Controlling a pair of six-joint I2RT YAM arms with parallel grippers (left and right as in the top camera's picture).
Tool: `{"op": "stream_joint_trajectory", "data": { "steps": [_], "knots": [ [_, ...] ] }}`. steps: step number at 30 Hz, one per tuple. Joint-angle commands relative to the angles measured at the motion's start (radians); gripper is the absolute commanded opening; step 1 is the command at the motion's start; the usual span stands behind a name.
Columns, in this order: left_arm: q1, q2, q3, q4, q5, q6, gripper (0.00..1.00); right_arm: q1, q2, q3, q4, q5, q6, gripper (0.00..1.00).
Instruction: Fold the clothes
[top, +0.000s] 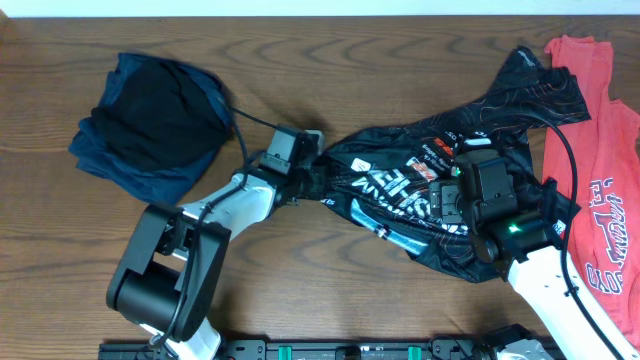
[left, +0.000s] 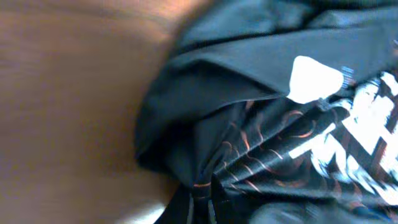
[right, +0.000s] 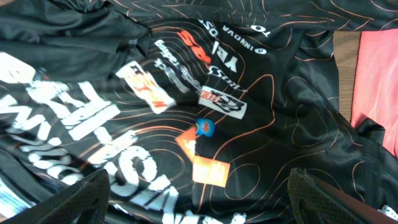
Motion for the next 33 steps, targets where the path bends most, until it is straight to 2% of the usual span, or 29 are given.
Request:
{"op": "stream_joint_trajectory", "data": {
  "steps": [1,3,8,9,10,11,12,17,25,29,33],
  "knots": [
    [0.083,-0.051,0.06,0.003,-0.182,0.044,0.06,-0.006,-0.013,0.001,-0.006,0.015,0.018,0.89],
    [0.137,-0.066,0.121,0.013,-0.227,0.058,0.06,-0.006,-0.013,0.001,-0.008,0.014,0.019,0.89],
    [0.254,-0.068,0.301,0.024,-0.223,0.06,0.06,-0.006,-0.013,0.001,-0.008,0.011,0.034,0.89],
    [0.267,-0.068,0.324,0.022,-0.206,0.06,0.09,-0.006,-0.013,0.001,-0.008,0.011,0.037,0.89],
    [0.277,-0.068,0.342,0.011,-0.178,0.06,0.37,-0.006,-0.013,0.001,-0.008,0.011,0.037,0.89],
    [0.282,-0.068,0.351,-0.007,-0.145,0.06,0.77,-0.006,-0.013,0.001,-0.007,0.011,0.037,0.9],
    [0.285,-0.069,0.356,-0.044,-0.093,0.06,0.97,-0.006,-0.013,0.001,-0.007,0.011,0.037,0.9],
    [0.269,-0.069,0.357,-0.394,0.068,0.06,0.98,-0.006,-0.013,0.001,-0.007,0.011,0.037,0.9],
    [0.205,-0.069,0.356,-0.957,0.093,0.018,0.98,-0.006,-0.013,0.001,-0.006,0.012,0.036,0.91],
    [0.163,-0.069,0.356,-1.108,0.093,0.018,0.98,-0.006,-0.013,0.001,-0.006,0.012,0.036,0.91],
    [0.124,-0.07,0.341,-1.11,0.093,0.012,0.98,-0.006,-0.013,0.001,-0.007,0.011,0.036,0.91]
  ]
}}
